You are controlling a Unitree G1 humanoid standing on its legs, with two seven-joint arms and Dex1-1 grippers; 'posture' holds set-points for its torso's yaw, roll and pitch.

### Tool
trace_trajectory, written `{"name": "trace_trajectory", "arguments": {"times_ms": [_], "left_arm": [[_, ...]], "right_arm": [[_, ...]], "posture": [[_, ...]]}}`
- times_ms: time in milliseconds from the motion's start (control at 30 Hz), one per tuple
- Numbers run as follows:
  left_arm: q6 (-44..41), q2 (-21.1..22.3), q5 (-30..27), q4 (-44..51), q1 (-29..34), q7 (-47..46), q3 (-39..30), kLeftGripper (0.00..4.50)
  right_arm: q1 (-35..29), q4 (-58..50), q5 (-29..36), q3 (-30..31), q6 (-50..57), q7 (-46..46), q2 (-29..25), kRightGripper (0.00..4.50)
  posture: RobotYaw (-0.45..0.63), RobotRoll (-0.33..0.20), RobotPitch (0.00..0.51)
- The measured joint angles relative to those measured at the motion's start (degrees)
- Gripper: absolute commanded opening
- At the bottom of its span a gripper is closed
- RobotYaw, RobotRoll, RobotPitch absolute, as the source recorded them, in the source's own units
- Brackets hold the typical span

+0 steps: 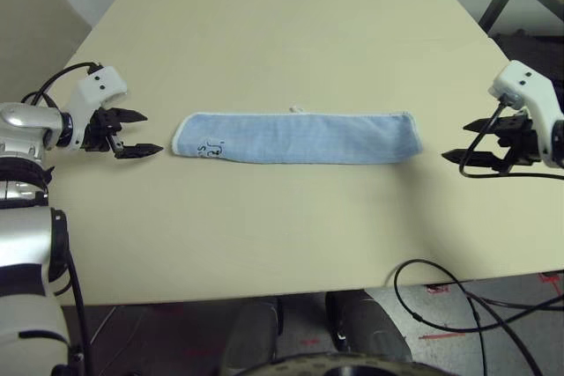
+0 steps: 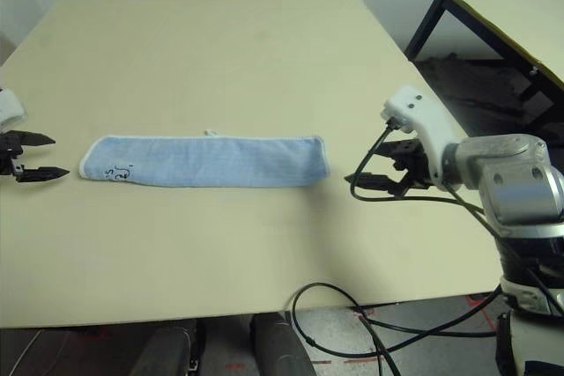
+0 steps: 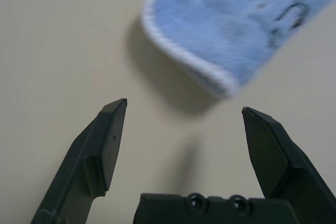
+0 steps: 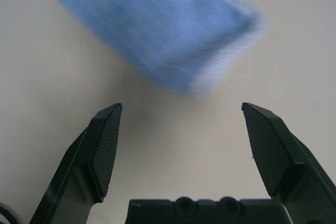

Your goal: Fold the towel and set it aside.

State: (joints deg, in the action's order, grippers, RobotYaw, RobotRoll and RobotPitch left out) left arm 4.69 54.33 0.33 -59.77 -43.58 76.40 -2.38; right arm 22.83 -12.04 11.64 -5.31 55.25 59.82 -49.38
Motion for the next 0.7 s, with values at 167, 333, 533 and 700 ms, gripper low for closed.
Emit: {"name": "trace_trajectory", "arguments": {"times_ms": [167,333,533,700], "left_arm": [[-5.17,-2.7,-3.17,7.73,6.2,-2.34,-1.47,4.49],[-6.4,-5.88,-4.19,10.58,8.48,-6.67,-1.67,4.49],[-6.1,-8.42,-4.56,10.9,8.62,-10.57,-1.66,4.49],[-5.68,-9.81,-4.56,10.9,8.52,-12.19,-1.63,4.31]], "right_arm": [[-0.29,0.68,-0.44,0.1,-2.51,-8.45,5.71,4.5],[-0.52,3.08,-2.53,2.46,-6.49,-13.31,6.38,4.5],[-0.5,3.84,-2.56,3.93,-7.4,-14.91,6.51,4.5],[-0.35,4.29,-2.43,4.47,-7.54,-15.46,7.25,4.18]], "posture": [[-0.01,0.0,0.136],[-0.01,0.0,0.133],[-0.01,0.0,0.127],[-0.02,0.0,0.124]]}}
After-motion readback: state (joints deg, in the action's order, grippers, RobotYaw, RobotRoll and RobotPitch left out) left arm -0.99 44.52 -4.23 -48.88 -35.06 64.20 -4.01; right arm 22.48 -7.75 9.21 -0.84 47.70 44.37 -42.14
